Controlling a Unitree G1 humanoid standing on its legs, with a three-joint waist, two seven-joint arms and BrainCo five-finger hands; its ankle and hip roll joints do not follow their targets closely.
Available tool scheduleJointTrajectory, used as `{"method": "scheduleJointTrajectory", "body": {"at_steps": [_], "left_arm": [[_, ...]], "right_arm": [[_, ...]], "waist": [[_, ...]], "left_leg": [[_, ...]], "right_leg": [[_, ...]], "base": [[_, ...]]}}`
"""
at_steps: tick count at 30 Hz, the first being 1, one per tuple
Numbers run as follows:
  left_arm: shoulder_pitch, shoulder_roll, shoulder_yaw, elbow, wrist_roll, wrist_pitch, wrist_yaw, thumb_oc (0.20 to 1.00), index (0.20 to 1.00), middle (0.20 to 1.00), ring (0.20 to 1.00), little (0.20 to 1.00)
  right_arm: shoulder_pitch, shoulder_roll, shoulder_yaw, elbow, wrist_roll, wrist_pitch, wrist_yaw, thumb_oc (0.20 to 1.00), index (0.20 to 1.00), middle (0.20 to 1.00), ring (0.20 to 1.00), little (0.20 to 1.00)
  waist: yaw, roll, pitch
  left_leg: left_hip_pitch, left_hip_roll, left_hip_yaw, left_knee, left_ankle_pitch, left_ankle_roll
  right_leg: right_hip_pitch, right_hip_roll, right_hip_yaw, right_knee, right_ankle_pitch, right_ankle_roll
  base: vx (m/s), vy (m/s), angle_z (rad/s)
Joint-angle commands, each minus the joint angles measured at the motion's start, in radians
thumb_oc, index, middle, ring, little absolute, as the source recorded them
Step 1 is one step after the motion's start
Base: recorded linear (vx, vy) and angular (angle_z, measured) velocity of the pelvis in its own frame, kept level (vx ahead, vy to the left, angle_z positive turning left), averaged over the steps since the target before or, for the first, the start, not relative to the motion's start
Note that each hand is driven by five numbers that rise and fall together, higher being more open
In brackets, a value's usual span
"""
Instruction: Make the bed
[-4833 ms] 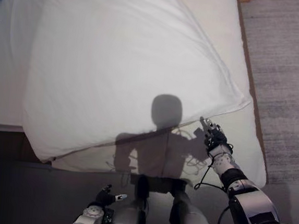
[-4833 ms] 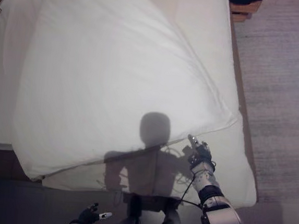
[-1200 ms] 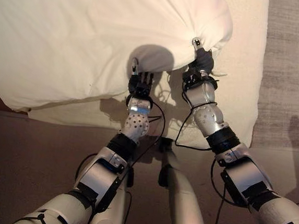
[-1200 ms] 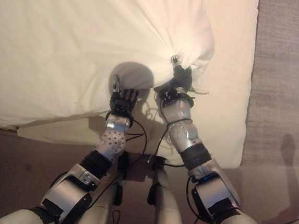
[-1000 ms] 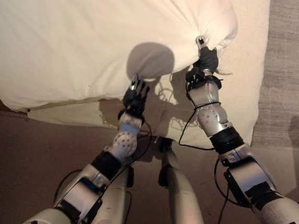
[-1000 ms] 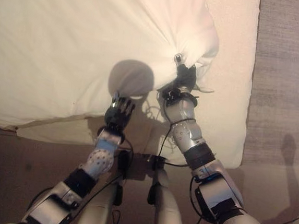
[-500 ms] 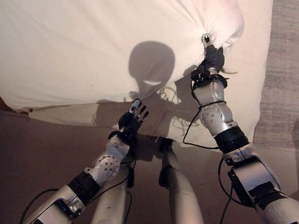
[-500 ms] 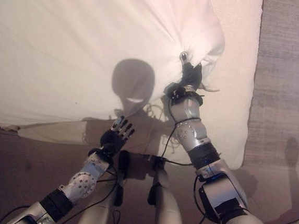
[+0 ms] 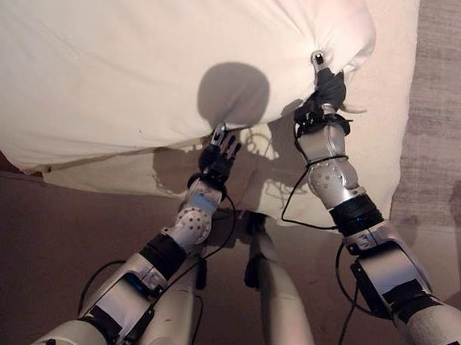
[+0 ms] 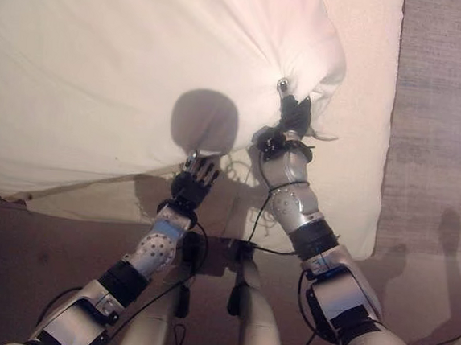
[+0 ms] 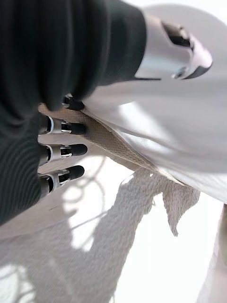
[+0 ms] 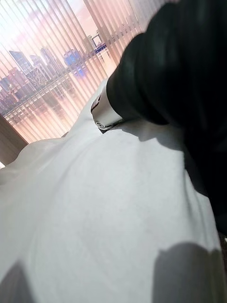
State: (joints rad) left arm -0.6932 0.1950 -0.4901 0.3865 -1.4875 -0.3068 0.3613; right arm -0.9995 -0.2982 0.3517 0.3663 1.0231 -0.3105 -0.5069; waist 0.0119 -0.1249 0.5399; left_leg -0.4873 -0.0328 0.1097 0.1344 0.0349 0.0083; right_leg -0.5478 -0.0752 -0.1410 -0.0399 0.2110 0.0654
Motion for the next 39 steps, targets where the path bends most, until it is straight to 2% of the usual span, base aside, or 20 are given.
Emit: {"method": "scheduleJointTrajectory", "body": {"at_steps": [1, 12, 20, 25, 29, 32, 35, 36, 37, 39], "left_arm": [[-0.044, -0.048, -0.025, -0.029, 0.053, 0.011, -0.006, 1.000, 1.000, 1.000, 1.000, 1.000], [0.028, -0.064, -0.167, -0.029, 0.081, 0.099, -0.058, 1.000, 1.000, 1.000, 1.000, 1.000], [0.014, -0.114, -0.213, 0.010, 0.097, 0.121, -0.061, 1.000, 1.000, 1.000, 1.000, 1.000], [0.023, -0.117, -0.229, 0.002, 0.090, 0.124, -0.072, 1.000, 1.000, 1.000, 1.000, 1.000], [0.017, -0.144, -0.167, 0.016, 0.039, 0.075, -0.063, 1.000, 1.000, 1.000, 1.000, 1.000], [-0.015, -0.176, -0.072, 0.015, 0.010, -0.005, -0.039, 1.000, 1.000, 1.000, 1.000, 1.000], [-0.033, -0.197, -0.023, 0.019, -0.002, -0.041, -0.028, 1.000, 1.000, 1.000, 1.000, 1.000], [-0.048, -0.209, 0.025, 0.013, -0.018, -0.085, -0.023, 1.000, 1.000, 1.000, 1.000, 1.000], [-0.049, -0.213, 0.044, 0.007, -0.026, -0.101, -0.021, 1.000, 1.000, 1.000, 1.000, 1.000], [-0.052, -0.217, 0.080, -0.004, -0.039, -0.137, -0.016, 1.000, 1.000, 1.000, 1.000, 1.000]], "right_arm": [[-0.096, -0.050, -0.071, -0.166, -0.028, -0.146, 0.002, 0.200, 0.200, 0.200, 0.200, 0.200], [-0.221, -0.043, -0.041, -0.116, -0.030, -0.149, -0.015, 0.200, 0.200, 0.200, 0.200, 0.200], [-0.238, -0.026, -0.043, -0.115, -0.042, -0.169, -0.029, 0.200, 0.200, 0.200, 0.200, 0.200], [-0.247, -0.024, -0.041, -0.099, -0.048, -0.169, -0.037, 0.200, 0.200, 0.200, 0.200, 0.200], [-0.241, -0.019, -0.049, -0.106, -0.058, -0.173, -0.044, 0.200, 0.200, 0.200, 0.200, 0.200], [-0.215, -0.014, -0.060, -0.122, -0.077, -0.176, -0.054, 0.200, 0.200, 0.200, 0.200, 0.200], [-0.199, -0.011, -0.064, -0.134, -0.091, -0.178, -0.063, 0.200, 0.200, 0.200, 0.200, 0.200], [-0.181, -0.008, -0.073, -0.143, -0.096, -0.179, -0.067, 0.200, 0.200, 0.200, 0.200, 0.200], [-0.171, -0.009, -0.077, -0.150, -0.097, -0.180, -0.067, 0.200, 0.200, 0.200, 0.200, 0.200], [-0.154, -0.006, -0.085, -0.161, -0.101, -0.183, -0.072, 0.200, 0.200, 0.200, 0.200, 0.200]], "waist": [[-0.028, 0.009, -0.038], [-0.026, 0.013, -0.042], [-0.033, 0.009, -0.043], [-0.032, 0.010, -0.040], [-0.031, 0.006, -0.042], [-0.028, -0.004, -0.043], [-0.030, -0.009, -0.043], [-0.030, -0.015, -0.044], [-0.030, -0.019, -0.037], [-0.027, -0.019, -0.044]], "left_leg": [[0.001, 0.028, -0.039, -0.068, 0.027, -0.047], [-0.008, 0.027, -0.032, -0.056, 0.023, -0.046], [-0.013, 0.026, -0.032, -0.056, 0.022, -0.048], [-0.013, 0.027, -0.030, -0.055, 0.021, -0.047], [-0.015, 0.028, -0.030, -0.053, 0.020, -0.049], [-0.016, 0.030, -0.029, -0.050, 0.017, -0.051], [-0.017, 0.031, -0.028, -0.045, 0.013, -0.052], [-0.023, 0.031, -0.026, -0.041, 0.012, -0.052], [-0.035, 0.028, -0.017, -0.034, 0.032, -0.046], [-0.027, 0.032, -0.027, -0.031, 0.006, -0.052]], "right_leg": [[0.036, -0.044, -0.028, 0.110, -0.075, 0.086], [0.027, -0.044, -0.020, 0.112, -0.071, 0.084], [0.023, -0.046, -0.019, 0.114, -0.072, 0.084], [0.022, -0.047, -0.017, 0.112, -0.070, 0.085], [0.019, -0.046, -0.016, 0.117, -0.074, 0.083], [0.016, -0.045, -0.019, 0.122, -0.078, 0.083], [0.012, -0.045, -0.019, 0.127, -0.082, 0.083], [0.008, -0.046, -0.019, 0.130, -0.082, 0.083], [-0.001, -0.051, -0.025, 0.132, -0.064, 0.075], [0.005, -0.047, -0.018, 0.134, -0.084, 0.084]], "base": [[0.00, 0.000, 0.00], [0.00, -0.001, -0.01], [0.00, -0.004, -0.03], [0.00, -0.001, -0.01], [0.00, 0.000, 0.00], [0.00, 0.000, 0.00], [0.00, 0.000, 0.00], [-0.08, -0.028, -0.02], [-0.08, -0.036, -0.03], [0.04, -0.006, -0.01]]}}
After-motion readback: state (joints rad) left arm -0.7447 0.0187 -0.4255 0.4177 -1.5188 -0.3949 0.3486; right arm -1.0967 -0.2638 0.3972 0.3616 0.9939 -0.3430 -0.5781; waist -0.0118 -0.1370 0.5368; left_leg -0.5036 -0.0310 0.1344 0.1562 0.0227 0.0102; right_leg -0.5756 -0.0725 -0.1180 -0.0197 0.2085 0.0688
